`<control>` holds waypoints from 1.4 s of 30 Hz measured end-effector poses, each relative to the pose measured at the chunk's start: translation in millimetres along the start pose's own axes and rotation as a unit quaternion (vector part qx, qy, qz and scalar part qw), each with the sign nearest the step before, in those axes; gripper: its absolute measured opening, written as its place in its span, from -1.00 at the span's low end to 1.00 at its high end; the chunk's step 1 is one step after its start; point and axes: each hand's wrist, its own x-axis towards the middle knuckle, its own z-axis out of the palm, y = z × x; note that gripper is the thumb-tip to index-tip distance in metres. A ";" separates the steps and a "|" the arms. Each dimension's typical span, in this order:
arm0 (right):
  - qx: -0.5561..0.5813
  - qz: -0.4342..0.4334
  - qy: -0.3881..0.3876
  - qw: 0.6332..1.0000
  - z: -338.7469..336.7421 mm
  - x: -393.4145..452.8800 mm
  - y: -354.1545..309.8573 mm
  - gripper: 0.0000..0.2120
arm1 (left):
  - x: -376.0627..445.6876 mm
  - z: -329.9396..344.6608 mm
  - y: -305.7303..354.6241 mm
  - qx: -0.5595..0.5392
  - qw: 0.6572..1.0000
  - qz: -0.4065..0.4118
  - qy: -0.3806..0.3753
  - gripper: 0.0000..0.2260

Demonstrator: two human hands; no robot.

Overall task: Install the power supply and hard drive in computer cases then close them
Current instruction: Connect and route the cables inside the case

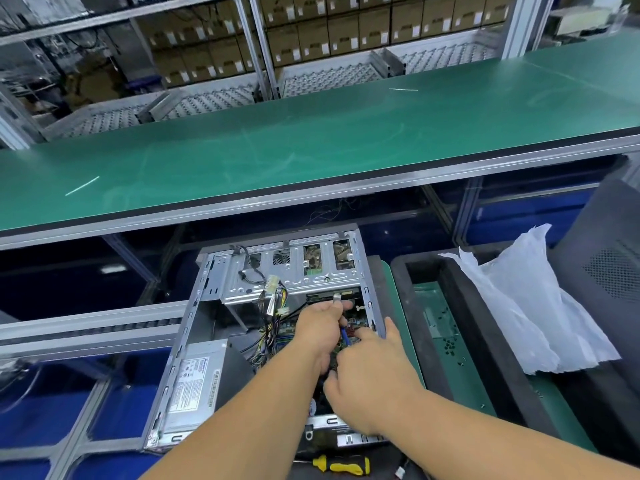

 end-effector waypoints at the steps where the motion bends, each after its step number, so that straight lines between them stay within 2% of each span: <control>1: 0.000 -0.001 0.000 1.000 -0.6 -0.5 0.1 -0.47 | 0.1 1.2 0.1 -0.008 1.000 -0.005 0.002 -0.75; 6: 0.006 -0.011 0.001 1.000 -3.7 -0.8 -1.0 -0.56 | -0.2 11.9 8.5 -0.036 0.998 -0.030 0.029 -0.75; 12: -0.005 -0.021 -0.019 1.000 -5.3 -0.8 1.1 -0.53 | -1.2 15.3 48.1 -0.018 0.999 -0.017 0.037 -0.70; 16: 0.013 -0.015 -0.011 1.000 -6.2 -1.2 1.4 -0.52 | -8.5 10.7 27.3 0.010 0.998 -0.009 0.055 -0.72; 20: 0.012 -0.021 -0.013 1.000 -6.6 -0.5 0.2 -0.50 | -12.4 5.6 4.0 -0.015 0.998 -0.045 0.034 -0.75; 26: 0.025 -0.024 -0.013 0.999 -7.5 -0.4 0.2 -0.65 | -6.8 7.7 4.5 -0.034 0.997 -0.055 0.044 -0.73; 31: 0.021 -0.018 -0.014 1.000 -5.8 0.6 1.2 -0.60 | -9.2 7.9 3.0 -0.036 0.998 -0.025 0.039 -0.72; 36: 0.023 -0.019 -0.003 1.000 -3.5 0.4 1.4 -0.65 | -6.0 11.2 7.3 -0.043 0.997 -0.028 0.056 -0.74; 42: 0.012 -0.022 -0.004 1.000 -1.0 1.0 2.5 -0.51 | -6.2 10.8 1.8 -0.050 0.997 -0.037 0.054 -0.73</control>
